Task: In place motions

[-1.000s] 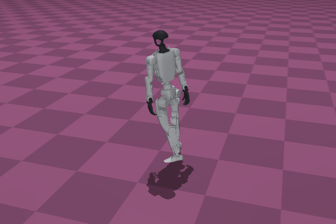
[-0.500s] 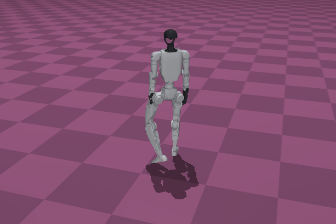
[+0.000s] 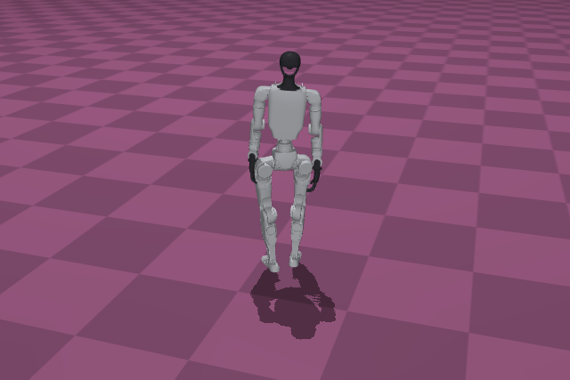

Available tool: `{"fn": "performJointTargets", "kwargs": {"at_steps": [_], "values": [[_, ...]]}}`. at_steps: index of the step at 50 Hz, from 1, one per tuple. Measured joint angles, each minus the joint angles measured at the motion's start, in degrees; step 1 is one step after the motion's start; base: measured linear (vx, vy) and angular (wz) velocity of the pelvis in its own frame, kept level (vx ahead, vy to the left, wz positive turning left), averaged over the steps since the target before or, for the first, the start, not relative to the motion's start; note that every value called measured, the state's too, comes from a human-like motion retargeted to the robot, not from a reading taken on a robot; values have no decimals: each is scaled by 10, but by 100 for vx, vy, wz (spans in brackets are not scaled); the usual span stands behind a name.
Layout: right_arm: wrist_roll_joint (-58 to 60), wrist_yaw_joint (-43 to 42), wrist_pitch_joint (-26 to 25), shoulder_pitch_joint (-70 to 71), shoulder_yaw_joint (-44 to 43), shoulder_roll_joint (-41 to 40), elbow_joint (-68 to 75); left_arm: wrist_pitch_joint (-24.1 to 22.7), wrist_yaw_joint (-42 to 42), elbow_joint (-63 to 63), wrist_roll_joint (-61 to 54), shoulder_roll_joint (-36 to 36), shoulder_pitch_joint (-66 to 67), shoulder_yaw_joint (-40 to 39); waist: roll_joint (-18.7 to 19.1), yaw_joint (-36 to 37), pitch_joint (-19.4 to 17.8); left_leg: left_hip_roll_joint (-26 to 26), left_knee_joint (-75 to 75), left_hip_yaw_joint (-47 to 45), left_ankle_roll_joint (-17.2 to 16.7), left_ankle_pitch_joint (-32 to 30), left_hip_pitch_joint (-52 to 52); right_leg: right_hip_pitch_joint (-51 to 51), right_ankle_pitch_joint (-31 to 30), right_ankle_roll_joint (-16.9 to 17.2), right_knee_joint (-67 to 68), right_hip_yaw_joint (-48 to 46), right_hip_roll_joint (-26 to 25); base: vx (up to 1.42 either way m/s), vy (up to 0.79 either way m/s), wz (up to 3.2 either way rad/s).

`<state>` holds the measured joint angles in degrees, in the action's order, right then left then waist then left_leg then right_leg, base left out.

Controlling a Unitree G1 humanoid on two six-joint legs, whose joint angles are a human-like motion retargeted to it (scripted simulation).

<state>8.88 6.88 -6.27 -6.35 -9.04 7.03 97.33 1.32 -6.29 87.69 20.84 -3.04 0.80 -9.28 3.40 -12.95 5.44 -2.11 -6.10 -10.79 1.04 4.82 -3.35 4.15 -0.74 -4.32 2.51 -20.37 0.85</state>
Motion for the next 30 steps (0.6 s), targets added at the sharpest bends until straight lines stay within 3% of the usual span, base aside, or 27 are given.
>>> {"fn": "performJointTargets", "kwargs": {"at_steps": [7, 12, 18, 22, 25, 27, 30], "values": [[10, 8, -3, 4, 13, 0, -10, -2, 1, -8, -6, -6, 7, -14, 1, 18, -4, -8, -17, 20, 4, 6, -25, -4, 0, -5, -6, -31, 7, -7, -12, 36], [9, 16, 6, 3, 10, 3, -42, -7, 11, -19, 2, -5, 0, -1, -1, 29, -10, -16, -21, 10, 9, 40, -41, -17, 13, -1, -10, -114, 32, -6, -19, 152], [23, 19, 8, 2, 10, 17, -61, -20, 20, -31, -8, -4, 1, 4, -10, 32, 3, 40, -22, -224, -7, 92, -19, -43, 34, 16, -20, -270, 59, 7, -29, 233], [37, 15, 6, 4, 15, 27, -63, -21, 22, -25, -13, -12, 7, -8, -19, 27, 14, 72, -36, -379, -1, 81, 11, -66, 51, 35, -21, -374, 69, 20, -38, 243], [45, 14, 10, 8, 18, 29, -63, -21, 26, -12, -14, -23, 15, -28, -24, 29, 20, 82, -40, -363, 4, 25, 13, -81, 64, 47, -15, -415, 67, 24, -39, 194], [46, 13, 10, 10, 17, 28, -65, -20, 34, -2, -16, -31, 24, -40, -17, 42, 21, 88, -14, -330, -42, -9, 17, -91, 72, 53, -9, -436, 50, 33, -43, 134], [44, 14, 12, 14, 15, 26, -68, -17, 52, 18, -23, -36, 40, -62, -24, 65, 29, 56, 22, -279, -23, -6, 14, -106, 76, 64, -5, -462, 48, 35, -41, 103]]}}
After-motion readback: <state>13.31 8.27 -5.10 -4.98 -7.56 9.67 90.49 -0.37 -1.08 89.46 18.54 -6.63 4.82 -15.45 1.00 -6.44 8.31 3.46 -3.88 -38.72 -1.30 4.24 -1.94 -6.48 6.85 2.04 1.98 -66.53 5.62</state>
